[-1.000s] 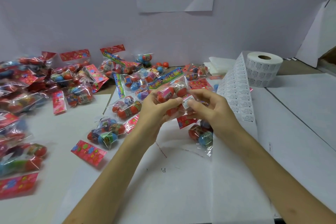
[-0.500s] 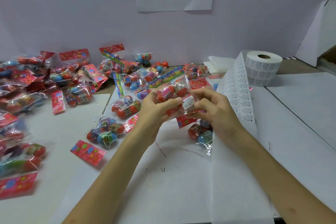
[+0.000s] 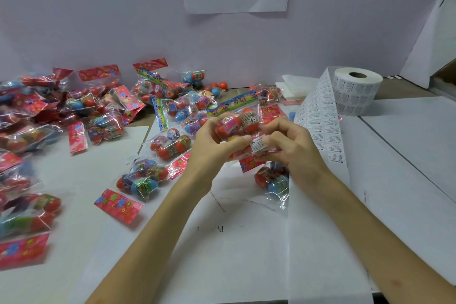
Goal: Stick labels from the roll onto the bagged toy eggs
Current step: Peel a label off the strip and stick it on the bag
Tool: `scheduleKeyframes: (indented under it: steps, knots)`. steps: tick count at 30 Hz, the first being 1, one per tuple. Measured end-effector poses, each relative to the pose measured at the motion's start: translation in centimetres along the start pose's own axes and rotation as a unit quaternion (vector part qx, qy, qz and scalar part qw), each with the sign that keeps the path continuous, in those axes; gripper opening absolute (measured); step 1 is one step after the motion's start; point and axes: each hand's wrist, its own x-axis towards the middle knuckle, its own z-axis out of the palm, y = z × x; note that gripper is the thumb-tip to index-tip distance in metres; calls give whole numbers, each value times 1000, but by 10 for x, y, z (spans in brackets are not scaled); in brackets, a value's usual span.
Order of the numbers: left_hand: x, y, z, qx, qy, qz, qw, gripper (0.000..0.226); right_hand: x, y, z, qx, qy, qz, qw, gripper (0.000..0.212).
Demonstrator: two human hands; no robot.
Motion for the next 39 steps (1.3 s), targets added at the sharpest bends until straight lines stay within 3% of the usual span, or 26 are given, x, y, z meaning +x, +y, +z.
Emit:
scheduleKeyframes:
  steps: [2, 5, 8, 11, 14, 17, 24, 28, 34, 39]
  knots:
    - [0, -1, 1, 9, -2, 7, 1000, 47, 0, -1, 1, -3, 4, 10, 1000, 19]
    - [0, -1, 0, 10, -3, 15, 1000, 47, -1, 0, 0, 2, -5, 9, 1000, 7]
    - [0, -2, 0, 9, -6, 21, 1000, 50, -2, 0, -1, 7, -17, 8, 1000, 16]
    - [0, -3, 0, 9, -10, 28, 1000, 49, -2, 0, 1, -5, -5, 3, 1000, 2]
    - [1, -3, 0, 11, -16, 32, 999, 49, 0, -1, 0, 8, 12, 5, 1000, 24]
    - [1, -4, 0, 5, -7, 36, 999, 49, 1, 0, -1, 23, -19, 6, 1000, 8]
    - [1, -4, 0, 6, -13, 35, 999, 48, 0, 0, 2, -7, 8, -7, 1000, 12]
    - [0, -4, 0, 0, -6, 37, 999, 48, 0, 2, 0, 13, -26, -4, 1000, 7]
    - [1, -4, 0, 7, -15, 35, 999, 46, 2, 4, 1, -25, 1, -20, 999, 5]
    - [1, -5, 0, 6, -2, 35, 999, 46, 1, 6, 0, -28, -24, -27, 999, 7]
